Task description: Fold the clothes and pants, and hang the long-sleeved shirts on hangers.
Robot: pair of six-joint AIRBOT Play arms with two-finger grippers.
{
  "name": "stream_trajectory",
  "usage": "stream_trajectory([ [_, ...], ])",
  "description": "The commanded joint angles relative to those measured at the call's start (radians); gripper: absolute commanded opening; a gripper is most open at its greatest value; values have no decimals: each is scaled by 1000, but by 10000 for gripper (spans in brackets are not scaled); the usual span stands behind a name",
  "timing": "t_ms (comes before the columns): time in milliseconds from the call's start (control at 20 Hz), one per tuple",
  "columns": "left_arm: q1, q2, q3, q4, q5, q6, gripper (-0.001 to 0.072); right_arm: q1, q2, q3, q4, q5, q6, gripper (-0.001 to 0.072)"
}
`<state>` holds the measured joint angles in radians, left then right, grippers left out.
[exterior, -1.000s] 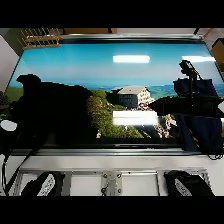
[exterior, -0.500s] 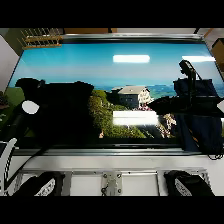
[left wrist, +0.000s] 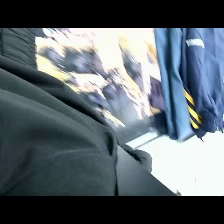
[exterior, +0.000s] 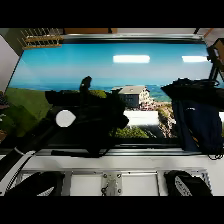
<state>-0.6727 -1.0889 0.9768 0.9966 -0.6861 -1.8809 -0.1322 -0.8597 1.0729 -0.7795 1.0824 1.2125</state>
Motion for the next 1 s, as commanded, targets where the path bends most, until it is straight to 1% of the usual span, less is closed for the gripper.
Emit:
stream_trajectory([
  [0,-134,-128,109,-2,-5,26,18,-111,0,5,-3,-10,34,15],
  [100,-186,-173,159,-2,-20,35,19,-129,0,5,-6,10,33,15],
  [150,-194,-187,181,-2,-44,37,55,-128,0,5,-10,11,33,15],
  [200,-190,-194,207,8,-80,48,434,-127,-1,5,-10,11,33,15],
  [250,-167,-191,232,12,-117,72,714,-127,-1,5,-10,10,33,15],
  [300,-122,-181,266,42,-166,91,702,-127,-1,5,-10,10,33,15],
  [400,7,-148,335,175,-251,94,701,-127,-1,5,-10,11,33,15],
  [500,184,-123,381,330,-316,93,701,-126,-1,4,-10,22,33,15],
  [550,283,-122,393,369,-336,93,701,-126,-1,3,-10,29,33,15],
  [650,503,-151,394,365,-338,107,701,-126,-1,2,-10,45,33,15],
  [750,670,-224,394,352,-363,118,701,-126,-1,2,-10,60,33,15],
  [850,792,-323,394,265,-380,174,701,-126,-1,2,-10,76,33,15],
  [950,876,-420,394,151,-382,202,701,-126,-1,2,-10,88,33,15],
])
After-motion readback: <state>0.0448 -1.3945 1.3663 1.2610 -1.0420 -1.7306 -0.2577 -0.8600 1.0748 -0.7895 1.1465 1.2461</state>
